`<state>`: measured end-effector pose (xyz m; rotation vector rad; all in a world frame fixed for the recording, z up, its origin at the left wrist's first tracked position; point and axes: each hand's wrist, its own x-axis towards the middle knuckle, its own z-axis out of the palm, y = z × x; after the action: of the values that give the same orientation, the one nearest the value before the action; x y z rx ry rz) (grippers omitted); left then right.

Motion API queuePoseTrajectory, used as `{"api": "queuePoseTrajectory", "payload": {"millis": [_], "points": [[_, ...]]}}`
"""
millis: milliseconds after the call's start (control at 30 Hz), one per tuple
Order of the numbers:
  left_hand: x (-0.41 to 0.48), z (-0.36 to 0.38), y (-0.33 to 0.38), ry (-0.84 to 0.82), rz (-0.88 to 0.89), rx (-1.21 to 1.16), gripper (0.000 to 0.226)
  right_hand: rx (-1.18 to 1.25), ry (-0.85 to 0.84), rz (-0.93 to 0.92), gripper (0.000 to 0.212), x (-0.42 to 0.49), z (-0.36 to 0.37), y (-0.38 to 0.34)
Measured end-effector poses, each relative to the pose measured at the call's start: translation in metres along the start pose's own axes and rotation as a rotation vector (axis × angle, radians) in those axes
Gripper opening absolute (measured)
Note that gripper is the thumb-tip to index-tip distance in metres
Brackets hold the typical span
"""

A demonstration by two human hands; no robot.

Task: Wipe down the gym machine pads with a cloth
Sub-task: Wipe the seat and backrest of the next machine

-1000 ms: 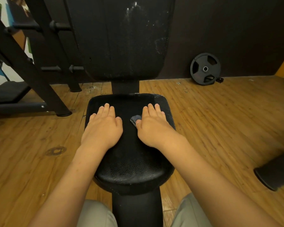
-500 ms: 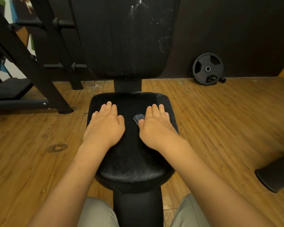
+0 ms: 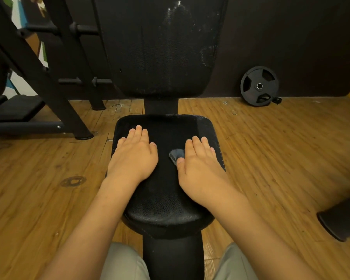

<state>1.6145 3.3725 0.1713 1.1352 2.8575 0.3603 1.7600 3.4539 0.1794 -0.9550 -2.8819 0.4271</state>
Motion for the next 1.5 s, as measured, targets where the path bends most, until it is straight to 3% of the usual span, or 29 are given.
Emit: {"api": "queuePoseTrajectory", "payload": {"millis": [300, 900, 1300, 1500], "points": [[-0.001, -0.001, -0.001, 0.012, 0.007, -0.001, 0.059, -0.009, -0.027, -0.049, 0.063, -0.048, 0.005, 0.001], [-0.001, -0.003, 0.002, -0.004, -0.013, -0.001, 0.059, -0.039, -0.033, 0.067, 0.061, 0.153, -0.021, 0.024], [-0.003, -0.006, 0.005, -0.003, -0.015, -0.002, 0.059, -0.016, 0.044, 0.002, 0.059, 0.122, -0.006, 0.031], [-0.001, -0.005, 0.004, -0.005, -0.018, 0.006, 0.059, -0.047, -0.008, 0.104, 0.063, 0.156, -0.022, 0.019]]}}
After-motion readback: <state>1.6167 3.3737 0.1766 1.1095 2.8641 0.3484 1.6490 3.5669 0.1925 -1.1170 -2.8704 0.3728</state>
